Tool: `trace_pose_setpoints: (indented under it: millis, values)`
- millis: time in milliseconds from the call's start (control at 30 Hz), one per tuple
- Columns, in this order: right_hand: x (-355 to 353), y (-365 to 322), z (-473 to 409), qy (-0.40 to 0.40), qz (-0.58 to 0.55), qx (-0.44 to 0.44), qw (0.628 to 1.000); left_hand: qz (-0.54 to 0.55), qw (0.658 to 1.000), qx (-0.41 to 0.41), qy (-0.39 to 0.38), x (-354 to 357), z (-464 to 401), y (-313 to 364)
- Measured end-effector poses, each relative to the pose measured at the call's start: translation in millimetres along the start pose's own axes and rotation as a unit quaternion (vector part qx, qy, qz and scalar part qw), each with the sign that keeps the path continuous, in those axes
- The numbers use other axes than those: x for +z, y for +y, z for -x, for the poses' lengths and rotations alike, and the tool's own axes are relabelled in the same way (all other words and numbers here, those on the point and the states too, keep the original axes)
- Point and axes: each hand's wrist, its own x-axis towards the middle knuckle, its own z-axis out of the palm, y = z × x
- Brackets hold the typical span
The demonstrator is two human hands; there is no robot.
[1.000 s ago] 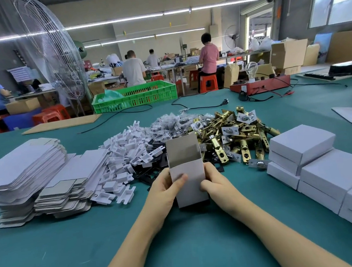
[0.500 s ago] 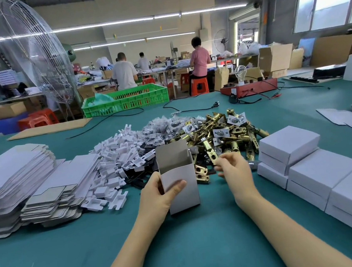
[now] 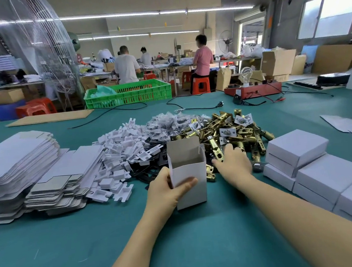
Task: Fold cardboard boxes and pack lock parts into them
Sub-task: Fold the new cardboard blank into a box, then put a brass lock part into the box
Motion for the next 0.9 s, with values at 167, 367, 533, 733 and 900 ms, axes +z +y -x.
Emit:
trace_pose_setpoints:
  millis: [167, 367, 533, 733, 900]
  values:
    - [4, -11, 0, 0.012, 0.044, 0.035, 0.998, -0.004, 1.0, -0.005, -0.001, -1, 0, 1]
    - [-12, -11, -3, 0.002, -0.058, 0.036, 0.998, -0.007, 1.0, -0.009, -0.002, -2, 2, 3]
    - [-21, -5, -6, 0.045, -0.117, -0.017, 0.992, -0.012, 1.0, -0.01, -0.002, -2, 1, 2]
    - [-22, 11, -6, 0.089, -0.226, -0.024, 0.97, 0.004, 1.0, -0.02, 0.001, -1, 1, -2]
    - [-20, 23, -4, 0.092, -0.332, 0.009, 0.939, 0.008, 1.0, -0.024, 0.0, -2, -2, -5]
